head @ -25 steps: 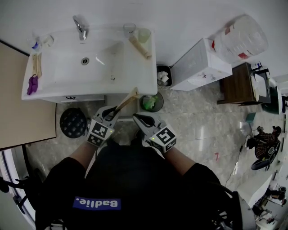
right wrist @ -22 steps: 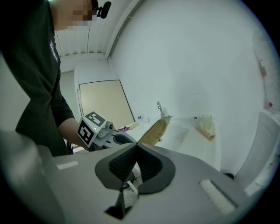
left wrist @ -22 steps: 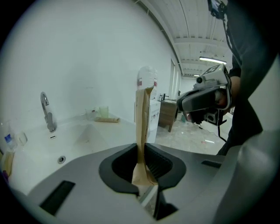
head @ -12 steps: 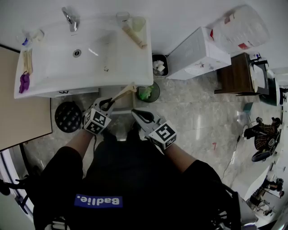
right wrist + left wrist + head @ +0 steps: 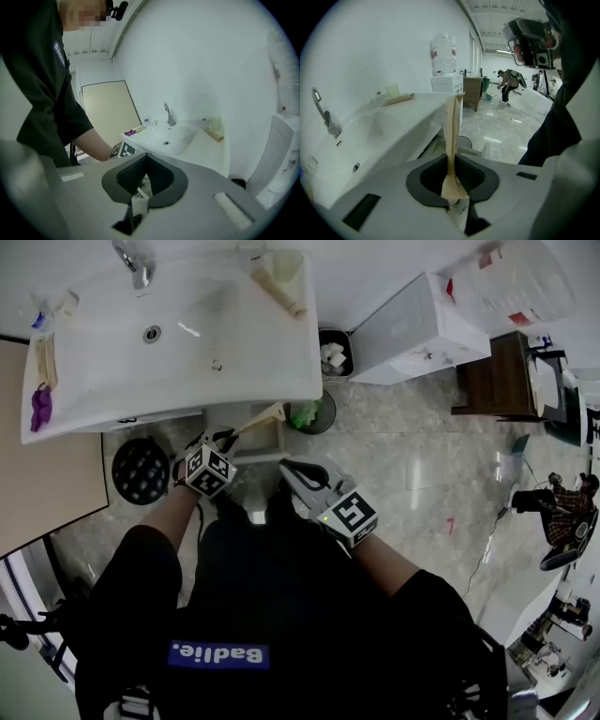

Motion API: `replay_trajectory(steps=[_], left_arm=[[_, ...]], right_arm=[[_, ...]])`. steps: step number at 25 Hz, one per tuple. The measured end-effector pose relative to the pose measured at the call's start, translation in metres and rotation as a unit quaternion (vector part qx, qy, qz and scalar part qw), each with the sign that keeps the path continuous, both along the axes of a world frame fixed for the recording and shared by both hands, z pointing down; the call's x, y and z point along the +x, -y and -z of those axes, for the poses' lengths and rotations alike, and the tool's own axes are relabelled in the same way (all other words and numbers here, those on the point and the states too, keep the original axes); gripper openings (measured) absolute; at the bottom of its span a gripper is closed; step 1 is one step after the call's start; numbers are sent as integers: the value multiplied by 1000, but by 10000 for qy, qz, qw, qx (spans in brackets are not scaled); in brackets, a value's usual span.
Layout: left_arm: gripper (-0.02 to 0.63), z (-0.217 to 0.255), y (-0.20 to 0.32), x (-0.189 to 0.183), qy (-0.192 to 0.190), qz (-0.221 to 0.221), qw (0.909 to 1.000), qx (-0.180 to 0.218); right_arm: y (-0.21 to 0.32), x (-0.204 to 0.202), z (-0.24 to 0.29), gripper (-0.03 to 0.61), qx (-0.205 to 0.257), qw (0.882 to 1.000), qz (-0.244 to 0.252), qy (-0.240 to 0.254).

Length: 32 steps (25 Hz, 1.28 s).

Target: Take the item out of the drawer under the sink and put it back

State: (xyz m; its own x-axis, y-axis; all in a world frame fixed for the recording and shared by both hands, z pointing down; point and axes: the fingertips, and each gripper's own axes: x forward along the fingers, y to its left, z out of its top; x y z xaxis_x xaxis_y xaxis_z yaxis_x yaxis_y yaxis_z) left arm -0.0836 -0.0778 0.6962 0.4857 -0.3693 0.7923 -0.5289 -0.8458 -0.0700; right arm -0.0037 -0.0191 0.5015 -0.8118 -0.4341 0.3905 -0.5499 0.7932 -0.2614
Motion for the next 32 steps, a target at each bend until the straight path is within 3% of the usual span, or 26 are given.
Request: replay_trajectory(steps=[11, 18, 28, 32], left_arm=[[57, -88, 1, -8, 959, -613, 9928, -367], [57, -143, 7, -19, 1588, -912, 9812, -610], [58, -191, 21, -8, 2073, -1303, 9662, -809], [58, -203, 23, 0, 2103, -1448, 9633, -830]], right_arm=[[-17, 26, -22, 2, -281, 9987, -385, -203], [-25, 44, -31, 2, -401, 9969, -629, -254], [-34, 66, -40, 2, -567, 9947, -831, -201], [-33, 77, -47, 2, -657, 9937, -880, -224]])
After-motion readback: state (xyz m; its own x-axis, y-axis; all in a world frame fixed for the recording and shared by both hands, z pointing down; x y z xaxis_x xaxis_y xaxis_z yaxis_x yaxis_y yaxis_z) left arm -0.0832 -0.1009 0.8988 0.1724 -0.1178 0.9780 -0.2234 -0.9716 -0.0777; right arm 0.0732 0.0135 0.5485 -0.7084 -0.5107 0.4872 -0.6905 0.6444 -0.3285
